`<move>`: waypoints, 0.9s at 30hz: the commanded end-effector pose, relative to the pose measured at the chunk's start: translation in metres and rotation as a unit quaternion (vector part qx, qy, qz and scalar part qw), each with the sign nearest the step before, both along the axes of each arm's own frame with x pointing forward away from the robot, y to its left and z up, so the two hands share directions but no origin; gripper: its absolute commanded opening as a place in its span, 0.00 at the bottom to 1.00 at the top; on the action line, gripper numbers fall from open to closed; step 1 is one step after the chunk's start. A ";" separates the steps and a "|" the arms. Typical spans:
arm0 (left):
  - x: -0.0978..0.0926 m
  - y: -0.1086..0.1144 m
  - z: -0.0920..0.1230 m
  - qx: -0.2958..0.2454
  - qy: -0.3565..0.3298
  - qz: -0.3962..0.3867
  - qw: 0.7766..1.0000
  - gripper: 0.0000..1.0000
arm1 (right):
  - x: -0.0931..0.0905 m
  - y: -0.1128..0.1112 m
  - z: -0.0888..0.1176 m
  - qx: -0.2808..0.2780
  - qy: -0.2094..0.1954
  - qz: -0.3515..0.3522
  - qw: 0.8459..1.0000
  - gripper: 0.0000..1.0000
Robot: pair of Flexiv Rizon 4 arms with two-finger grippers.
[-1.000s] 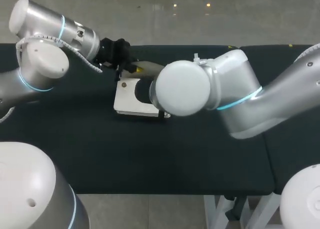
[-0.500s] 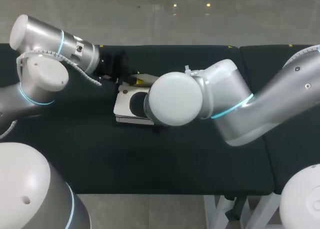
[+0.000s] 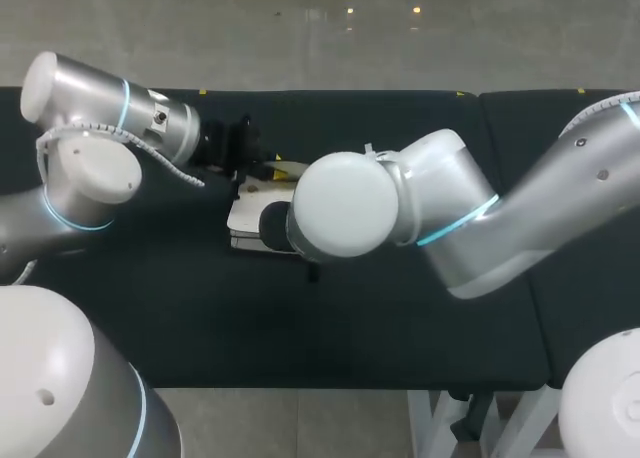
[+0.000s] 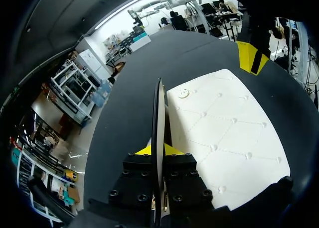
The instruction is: Pick up the bag, open it, inspect its contents, close it, and place it on the opposite side
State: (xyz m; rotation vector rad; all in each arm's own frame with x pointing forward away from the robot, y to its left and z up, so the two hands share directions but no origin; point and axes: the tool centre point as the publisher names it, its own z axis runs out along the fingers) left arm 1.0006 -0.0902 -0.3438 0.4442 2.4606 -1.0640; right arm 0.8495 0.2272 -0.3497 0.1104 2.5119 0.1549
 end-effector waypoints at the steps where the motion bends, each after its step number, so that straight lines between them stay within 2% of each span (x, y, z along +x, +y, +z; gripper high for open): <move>1: 0.001 -0.001 -0.003 -0.003 0.002 -0.002 1.000 0.00 | 0.005 0.006 -0.010 0.000 -0.003 -0.002 1.000 0.37; 4: 0.001 -0.001 -0.003 -0.002 0.004 -0.003 1.000 0.00 | 0.010 0.006 -0.013 -0.003 -0.011 -0.003 1.000 0.43; 10: 0.001 0.001 -0.004 0.001 0.005 -0.004 1.000 0.00 | 0.015 0.002 -0.018 -0.015 -0.040 -0.013 0.999 0.45; 15: 0.003 0.002 -0.005 0.003 0.008 -0.006 1.000 0.00 | 0.018 -0.005 -0.019 -0.019 -0.064 -0.020 0.998 0.42; 27: 0.005 0.003 -0.007 0.004 0.012 -0.016 1.000 0.00 | 0.029 -0.008 -0.024 -0.016 -0.076 -0.014 0.997 0.31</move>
